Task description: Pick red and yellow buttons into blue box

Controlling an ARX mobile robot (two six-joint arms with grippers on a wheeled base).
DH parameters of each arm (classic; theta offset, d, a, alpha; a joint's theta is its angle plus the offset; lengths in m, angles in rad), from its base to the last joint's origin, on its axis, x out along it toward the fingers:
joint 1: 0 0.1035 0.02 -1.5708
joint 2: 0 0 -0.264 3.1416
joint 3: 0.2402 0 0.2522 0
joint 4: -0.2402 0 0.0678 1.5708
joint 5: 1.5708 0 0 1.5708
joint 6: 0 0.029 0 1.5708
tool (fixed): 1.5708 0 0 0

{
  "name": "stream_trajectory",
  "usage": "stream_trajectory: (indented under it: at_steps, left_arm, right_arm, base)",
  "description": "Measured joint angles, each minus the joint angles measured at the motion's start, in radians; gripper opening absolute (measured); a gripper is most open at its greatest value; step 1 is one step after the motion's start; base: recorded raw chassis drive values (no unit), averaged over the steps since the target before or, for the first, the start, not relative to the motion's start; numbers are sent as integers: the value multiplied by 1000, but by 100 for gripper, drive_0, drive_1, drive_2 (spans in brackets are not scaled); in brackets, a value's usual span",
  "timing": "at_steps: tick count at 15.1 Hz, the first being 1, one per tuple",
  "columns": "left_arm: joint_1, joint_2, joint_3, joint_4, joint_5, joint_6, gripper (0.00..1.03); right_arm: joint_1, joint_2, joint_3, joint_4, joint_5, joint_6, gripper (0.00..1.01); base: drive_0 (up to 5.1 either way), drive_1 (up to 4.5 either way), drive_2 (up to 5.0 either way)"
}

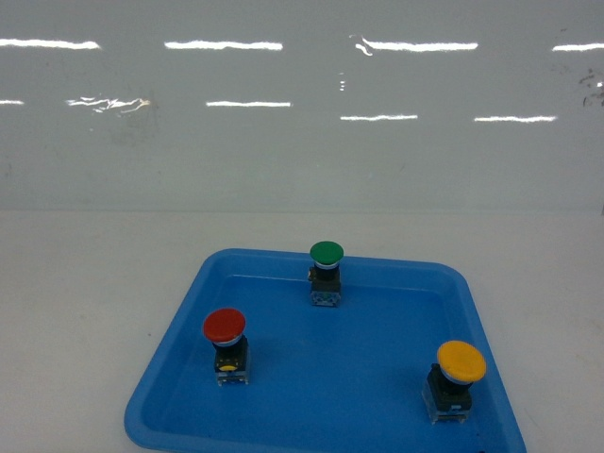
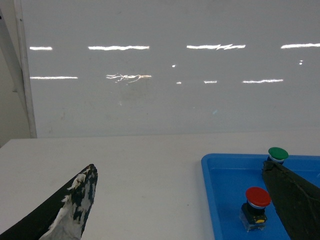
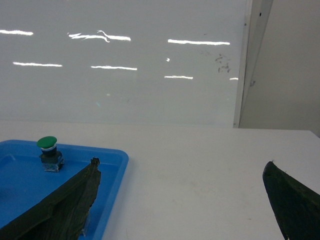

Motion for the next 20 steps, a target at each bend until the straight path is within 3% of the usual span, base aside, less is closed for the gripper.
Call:
stream_trajectory:
  at_steps: [1, 2, 3, 4, 5, 6, 7, 8, 10, 20]
  left_arm:
    - [-3, 0, 0, -2, -2, 0, 98]
    - [-30, -5, 0, -10, -26, 0, 98]
    - [-94, 3, -1, 13, -69, 1, 98]
    - [-179, 203, -1, 243, -149, 16, 98]
    - [-184, 645, 34, 584, -85, 8, 98]
    - [-151, 923, 116, 755, -81, -10, 98]
    - [-146, 1068, 164, 807, -81, -21, 98]
    - [-154, 1167, 200, 810, -83, -23, 98]
    - [-170, 1267, 230, 825, -113, -13, 98]
    - [-173, 1262, 231, 831, -113, 0, 98]
  right_arm:
    - [0, 0, 0, 0, 0, 0, 98]
    - [-15, 0, 0, -2, -37, 8, 98]
    - [-23, 12, -2, 48, -69, 6, 98]
    - [27, 272, -3, 294, -58, -4, 98]
    - [106, 744, 1, 667, -50, 4, 98]
    - [133, 1002, 32, 834, -68, 8, 98]
    - [153, 1143, 79, 901, -72, 1, 98]
    - [175, 1244, 121, 944, -72, -8, 98]
    - [231, 1365, 188, 904, -83, -34, 98]
    - [249, 1362, 193, 905, -80, -61, 98]
  base:
    - [0, 0, 0]
    - [0, 0, 0]
    - [0, 0, 0]
    - [0, 0, 0]
    - [0, 0, 0]
    - [0, 0, 0]
    - [0, 0, 0]
    - [0, 0, 0]
    - [0, 0, 0]
    - [0, 0, 0]
